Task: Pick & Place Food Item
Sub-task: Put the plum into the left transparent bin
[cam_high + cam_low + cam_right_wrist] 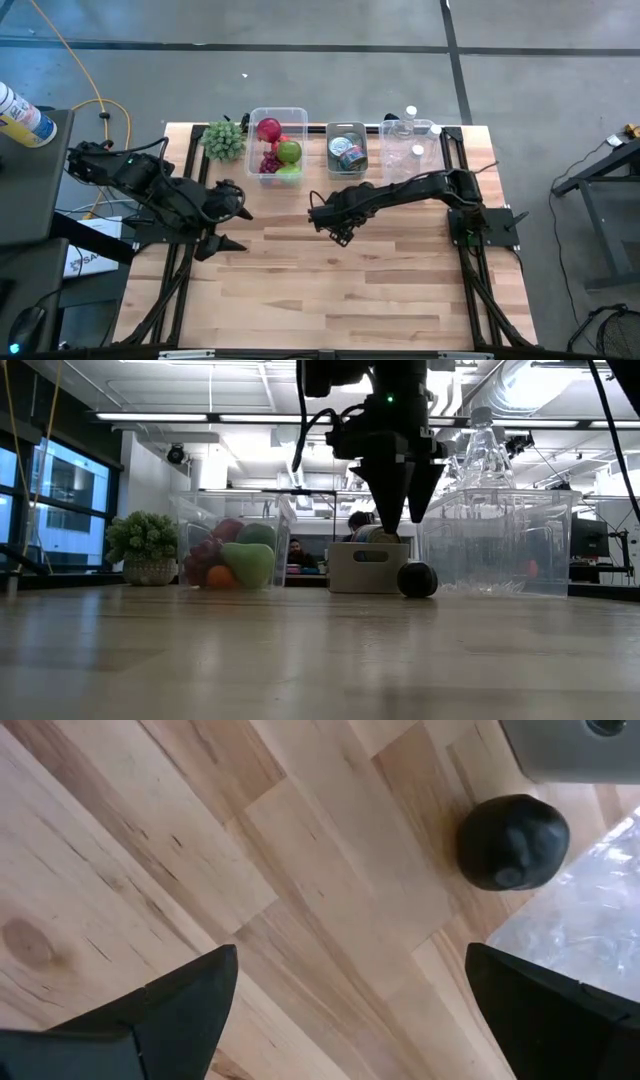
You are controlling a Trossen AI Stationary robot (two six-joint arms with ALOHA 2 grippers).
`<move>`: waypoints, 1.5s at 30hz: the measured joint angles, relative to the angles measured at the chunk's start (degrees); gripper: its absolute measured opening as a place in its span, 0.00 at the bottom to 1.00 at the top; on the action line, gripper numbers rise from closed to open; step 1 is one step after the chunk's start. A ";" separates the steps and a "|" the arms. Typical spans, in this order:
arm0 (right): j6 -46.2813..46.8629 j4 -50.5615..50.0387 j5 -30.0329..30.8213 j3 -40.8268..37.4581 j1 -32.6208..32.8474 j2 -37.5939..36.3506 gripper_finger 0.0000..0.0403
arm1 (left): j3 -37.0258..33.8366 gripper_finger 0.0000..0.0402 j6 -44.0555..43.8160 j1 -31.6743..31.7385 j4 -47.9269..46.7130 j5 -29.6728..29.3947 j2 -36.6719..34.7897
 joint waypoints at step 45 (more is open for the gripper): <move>-6.57 -0.53 0.62 0.00 -12.81 4.15 0.98 | 0.11 0.93 27.82 14.72 -4.12 -2.95 -1.80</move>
